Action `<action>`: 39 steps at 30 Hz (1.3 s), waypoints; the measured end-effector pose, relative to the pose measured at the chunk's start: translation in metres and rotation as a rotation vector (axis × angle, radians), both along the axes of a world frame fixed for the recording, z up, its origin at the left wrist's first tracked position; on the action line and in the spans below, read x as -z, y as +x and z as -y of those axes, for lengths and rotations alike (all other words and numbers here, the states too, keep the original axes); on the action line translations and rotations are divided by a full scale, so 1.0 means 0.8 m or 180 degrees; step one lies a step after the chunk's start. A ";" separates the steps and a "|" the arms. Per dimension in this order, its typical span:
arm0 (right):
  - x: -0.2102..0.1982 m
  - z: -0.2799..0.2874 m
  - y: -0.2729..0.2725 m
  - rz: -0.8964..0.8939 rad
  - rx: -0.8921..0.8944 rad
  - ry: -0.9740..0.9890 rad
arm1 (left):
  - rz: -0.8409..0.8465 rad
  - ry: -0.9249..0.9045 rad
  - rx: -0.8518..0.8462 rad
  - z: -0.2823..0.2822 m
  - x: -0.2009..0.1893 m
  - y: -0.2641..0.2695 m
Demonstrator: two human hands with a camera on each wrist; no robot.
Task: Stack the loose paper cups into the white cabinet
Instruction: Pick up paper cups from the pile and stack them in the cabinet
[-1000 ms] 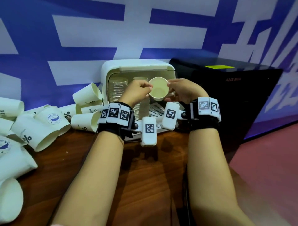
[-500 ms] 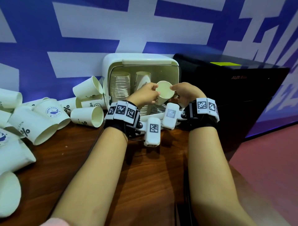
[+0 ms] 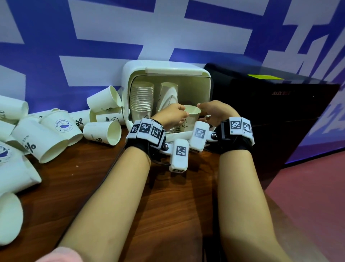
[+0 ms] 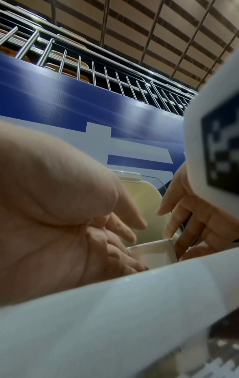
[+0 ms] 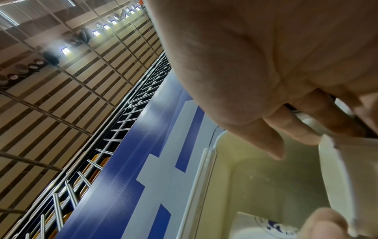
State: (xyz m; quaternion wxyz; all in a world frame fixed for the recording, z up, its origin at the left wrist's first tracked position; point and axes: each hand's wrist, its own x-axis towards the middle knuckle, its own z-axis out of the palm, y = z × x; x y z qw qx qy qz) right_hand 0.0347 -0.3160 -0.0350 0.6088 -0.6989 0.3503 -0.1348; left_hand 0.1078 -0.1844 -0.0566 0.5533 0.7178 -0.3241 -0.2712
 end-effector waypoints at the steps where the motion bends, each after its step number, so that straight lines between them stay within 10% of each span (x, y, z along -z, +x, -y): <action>1: 0.001 0.001 0.000 0.0023 -0.0015 0.0025 | -0.0047 -0.0003 0.0026 -0.001 0.000 -0.001; 24: -0.024 -0.006 0.007 -0.0054 -0.0137 -0.0865 | 0.0626 0.0346 0.0340 -0.058 -0.052 -0.009; 39: -0.064 -0.174 0.009 0.1131 -0.1404 -0.1358 | 0.1935 0.2497 -0.0868 -0.221 -0.079 0.037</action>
